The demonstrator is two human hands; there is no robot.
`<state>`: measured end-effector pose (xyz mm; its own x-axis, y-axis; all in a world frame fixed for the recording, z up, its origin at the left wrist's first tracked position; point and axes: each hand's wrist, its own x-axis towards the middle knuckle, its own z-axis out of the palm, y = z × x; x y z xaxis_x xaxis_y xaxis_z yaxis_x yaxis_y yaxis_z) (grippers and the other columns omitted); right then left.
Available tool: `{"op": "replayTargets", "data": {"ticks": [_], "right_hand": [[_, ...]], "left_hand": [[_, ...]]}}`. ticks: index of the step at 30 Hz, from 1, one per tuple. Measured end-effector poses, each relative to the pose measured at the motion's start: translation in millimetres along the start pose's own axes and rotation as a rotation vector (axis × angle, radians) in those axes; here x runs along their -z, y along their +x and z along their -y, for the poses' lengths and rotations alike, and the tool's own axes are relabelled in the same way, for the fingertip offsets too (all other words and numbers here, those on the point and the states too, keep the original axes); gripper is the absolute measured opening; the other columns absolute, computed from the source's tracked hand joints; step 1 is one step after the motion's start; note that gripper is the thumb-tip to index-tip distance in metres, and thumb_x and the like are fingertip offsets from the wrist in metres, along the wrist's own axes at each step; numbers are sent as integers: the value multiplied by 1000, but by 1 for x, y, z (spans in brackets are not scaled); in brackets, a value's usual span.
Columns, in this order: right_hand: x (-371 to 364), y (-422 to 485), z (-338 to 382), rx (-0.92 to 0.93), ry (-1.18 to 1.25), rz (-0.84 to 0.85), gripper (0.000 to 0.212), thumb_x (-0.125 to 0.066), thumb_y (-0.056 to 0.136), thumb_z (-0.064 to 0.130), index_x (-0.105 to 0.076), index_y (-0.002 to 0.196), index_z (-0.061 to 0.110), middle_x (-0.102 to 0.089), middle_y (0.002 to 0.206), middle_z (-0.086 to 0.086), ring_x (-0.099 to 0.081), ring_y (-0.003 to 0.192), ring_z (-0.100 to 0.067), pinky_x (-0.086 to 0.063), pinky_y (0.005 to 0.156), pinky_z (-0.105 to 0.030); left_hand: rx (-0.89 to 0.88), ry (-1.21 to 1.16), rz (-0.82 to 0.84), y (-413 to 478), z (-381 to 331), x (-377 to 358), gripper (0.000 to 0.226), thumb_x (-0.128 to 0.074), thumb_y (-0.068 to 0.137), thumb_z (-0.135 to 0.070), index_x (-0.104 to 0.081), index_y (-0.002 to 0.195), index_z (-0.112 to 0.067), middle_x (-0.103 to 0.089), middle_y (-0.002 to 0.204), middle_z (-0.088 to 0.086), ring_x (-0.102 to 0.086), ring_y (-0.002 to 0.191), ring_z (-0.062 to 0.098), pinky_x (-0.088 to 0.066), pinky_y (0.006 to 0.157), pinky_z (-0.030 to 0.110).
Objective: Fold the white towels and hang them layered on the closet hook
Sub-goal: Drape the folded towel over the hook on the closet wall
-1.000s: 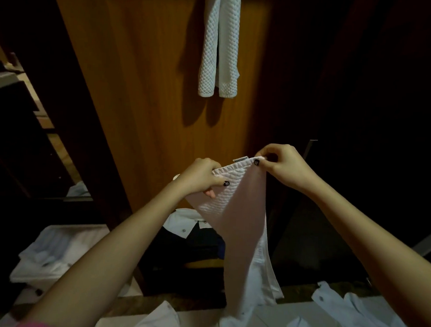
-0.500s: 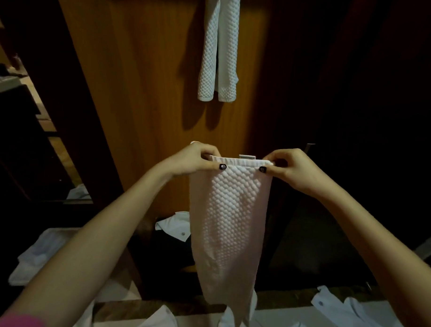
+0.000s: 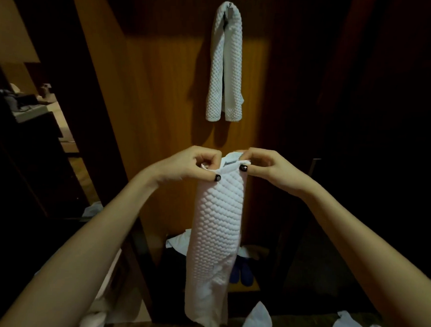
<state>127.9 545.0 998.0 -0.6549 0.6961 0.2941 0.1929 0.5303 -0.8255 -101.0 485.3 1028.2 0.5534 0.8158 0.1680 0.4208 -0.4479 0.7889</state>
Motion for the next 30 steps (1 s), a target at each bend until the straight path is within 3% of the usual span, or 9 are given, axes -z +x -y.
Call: {"op": "replayTargets", "data": {"ticks": [2, 4, 10, 14, 17, 20, 24, 27, 30], "right_hand": [[-4, 5, 6, 14, 57, 30, 6, -60, 94, 6, -65, 95, 5, -68, 95, 2, -64, 90, -9, -53, 81, -27], [-9, 9, 10, 18, 58, 18, 5, -61, 93, 6, -65, 93, 5, -69, 87, 3, -64, 81, -7, -53, 73, -23], [-23, 18, 14, 33, -72, -48, 12, -67, 90, 8, -67, 84, 18, -69, 83, 8, -63, 78, -2, -51, 74, -21], [-22, 17, 14, 25, -165, -64, 17, -72, 87, 11, -67, 78, 26, -69, 77, 15, -62, 76, 3, -50, 76, -19], [-20, 9, 10, 21, -156, -110, 15, -72, 87, 10, -67, 81, 23, -69, 81, 11, -63, 76, 2, -50, 74, -19], [-17, 9, 14, 46, -143, -166, 14, -71, 87, 8, -69, 83, 21, -71, 85, 7, -65, 78, 1, -51, 72, -16], [-14, 19, 24, 73, -98, -215, 16, -70, 86, 1, -68, 83, 17, -70, 82, 6, -65, 74, 0, -51, 70, -15], [-6, 21, 30, 90, -23, -265, 19, -69, 85, -3, -69, 82, 16, -70, 83, 5, -66, 78, -2, -53, 74, -17], [4, 23, 34, 102, 33, -314, 19, -69, 85, -2, -69, 82, 16, -70, 84, 4, -66, 80, -2, -52, 77, -18]], "left_hand": [[9, -6, -57, -9, 2, 9, 26, -68, 74, -20, -45, 63, -19, -44, 68, -10, -40, 68, 4, -32, 63, 16], [37, 19, -127, -17, 6, 15, 24, -66, 77, -17, -47, 64, -17, -47, 68, -12, -42, 68, 2, -34, 62, 13], [111, 151, -219, -34, 14, 25, 25, -75, 83, -16, -56, 67, -22, -53, 70, -17, -47, 70, -2, -37, 63, 9], [93, 330, -355, -39, 14, 27, 27, -76, 80, -8, -57, 63, -16, -50, 81, -2, -51, 76, 12, -37, 71, 20], [25, 216, -560, -49, 17, 44, 35, -68, 85, 3, -49, 61, -13, -50, 92, 1, -61, 90, 17, -45, 81, 22], [80, 141, -436, -43, 26, 37, 18, -73, 83, -10, -60, 92, -17, -59, 110, -2, -63, 97, 9, -49, 83, 17], [111, -7, -374, -16, 47, 3, 60, -82, 76, -18, -48, 123, -32, -55, 121, -13, -59, 107, 1, -50, 82, 14], [105, -229, -486, -2, 54, 1, 63, -80, 67, -21, -52, 123, -30, -62, 118, -10, -63, 101, 1, -52, 78, 15], [81, -492, -385, 8, 57, -4, 48, -81, 68, -12, -62, 112, -20, -74, 102, -9, -69, 96, 4, -53, 76, 16]]}}
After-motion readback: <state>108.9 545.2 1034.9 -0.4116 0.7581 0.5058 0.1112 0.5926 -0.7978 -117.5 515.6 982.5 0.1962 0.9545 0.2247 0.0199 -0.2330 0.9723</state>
